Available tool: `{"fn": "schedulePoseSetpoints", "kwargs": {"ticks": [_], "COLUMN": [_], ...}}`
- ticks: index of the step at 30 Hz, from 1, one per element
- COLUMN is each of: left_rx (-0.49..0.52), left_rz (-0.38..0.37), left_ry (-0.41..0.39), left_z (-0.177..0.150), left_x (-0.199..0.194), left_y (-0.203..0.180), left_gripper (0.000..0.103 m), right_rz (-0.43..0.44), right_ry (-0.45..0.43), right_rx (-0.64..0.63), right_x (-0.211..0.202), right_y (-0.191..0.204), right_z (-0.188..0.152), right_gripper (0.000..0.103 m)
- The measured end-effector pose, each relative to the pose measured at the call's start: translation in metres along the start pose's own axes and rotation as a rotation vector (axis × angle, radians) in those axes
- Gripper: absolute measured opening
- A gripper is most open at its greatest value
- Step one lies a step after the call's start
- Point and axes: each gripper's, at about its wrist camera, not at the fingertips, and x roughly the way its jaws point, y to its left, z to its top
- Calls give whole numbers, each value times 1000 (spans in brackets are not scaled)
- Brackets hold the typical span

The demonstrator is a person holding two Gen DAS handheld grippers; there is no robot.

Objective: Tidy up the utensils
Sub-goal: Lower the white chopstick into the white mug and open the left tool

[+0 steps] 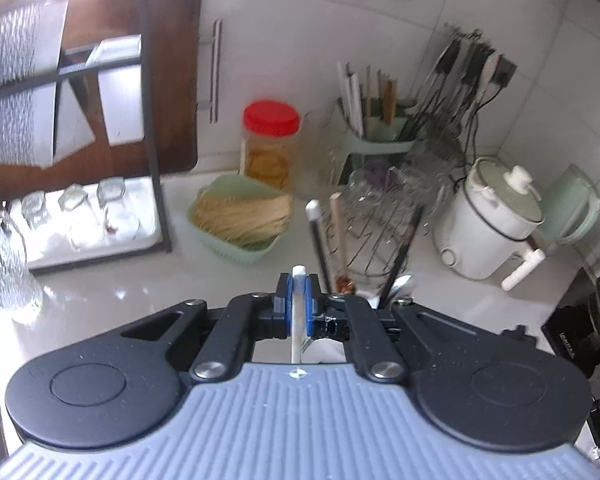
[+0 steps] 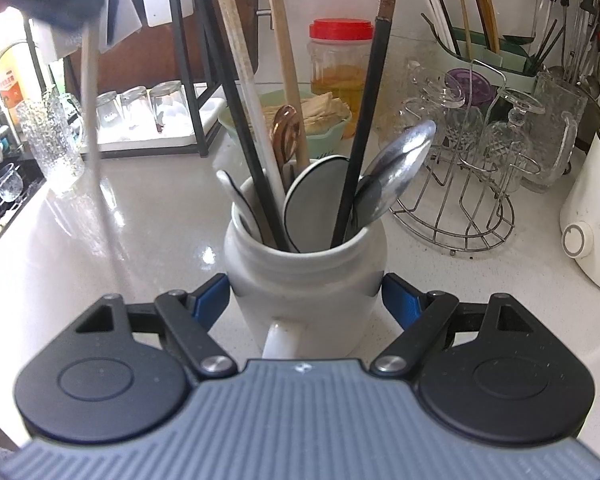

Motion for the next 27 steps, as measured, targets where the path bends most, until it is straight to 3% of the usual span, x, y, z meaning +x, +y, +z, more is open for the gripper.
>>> {"fn": "schedulePoseSetpoints", "kwargs": {"ticks": [27], "left_rx": [172], "left_rz": [-41], "left_ry": [-122], "left_z": [68], "left_x": [-82], "left_y": [-50], "left_gripper": [7], "right_rz": [6], "right_ry": [-20], "right_rx": [-1], "right_x": [0], "right_y": [-2], "right_z": [-2], "right_gripper": [85]}}
